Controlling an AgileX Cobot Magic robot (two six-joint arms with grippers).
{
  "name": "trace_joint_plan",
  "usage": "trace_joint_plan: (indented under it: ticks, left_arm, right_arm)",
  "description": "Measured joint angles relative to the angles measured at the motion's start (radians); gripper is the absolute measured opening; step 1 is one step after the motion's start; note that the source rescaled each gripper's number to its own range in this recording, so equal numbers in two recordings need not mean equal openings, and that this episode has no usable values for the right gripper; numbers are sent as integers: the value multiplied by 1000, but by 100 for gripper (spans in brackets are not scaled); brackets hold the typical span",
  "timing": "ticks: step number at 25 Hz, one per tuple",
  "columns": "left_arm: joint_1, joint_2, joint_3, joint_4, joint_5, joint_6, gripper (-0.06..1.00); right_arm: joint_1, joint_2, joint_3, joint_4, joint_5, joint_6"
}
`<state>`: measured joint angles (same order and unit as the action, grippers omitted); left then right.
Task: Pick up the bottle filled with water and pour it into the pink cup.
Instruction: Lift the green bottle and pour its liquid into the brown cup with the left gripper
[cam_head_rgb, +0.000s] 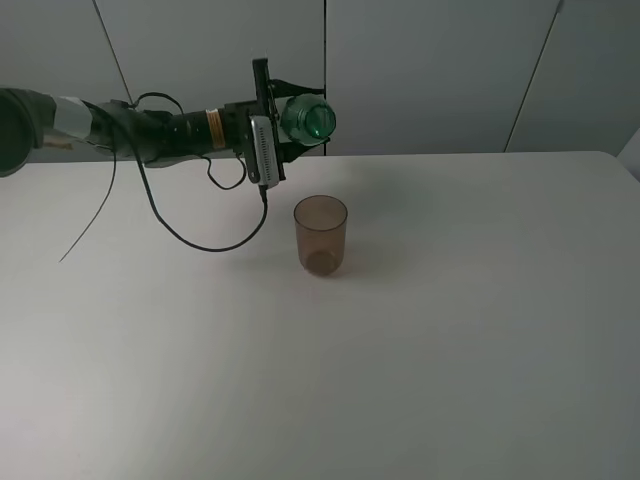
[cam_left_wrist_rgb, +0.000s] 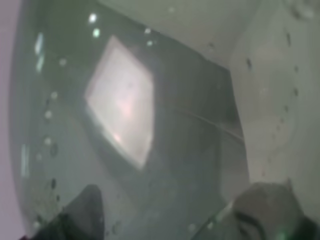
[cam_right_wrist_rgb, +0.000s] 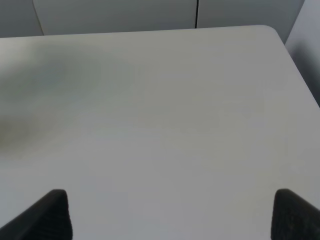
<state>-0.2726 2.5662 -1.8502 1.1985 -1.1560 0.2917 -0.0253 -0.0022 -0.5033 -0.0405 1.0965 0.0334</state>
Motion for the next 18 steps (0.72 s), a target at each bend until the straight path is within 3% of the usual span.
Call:
trace_joint_plan:
  ticks: [18]
  left_arm:
    - [-2,5,-16,93,8,214,1]
  right_arm:
    - [0,0,0,0,0,0]
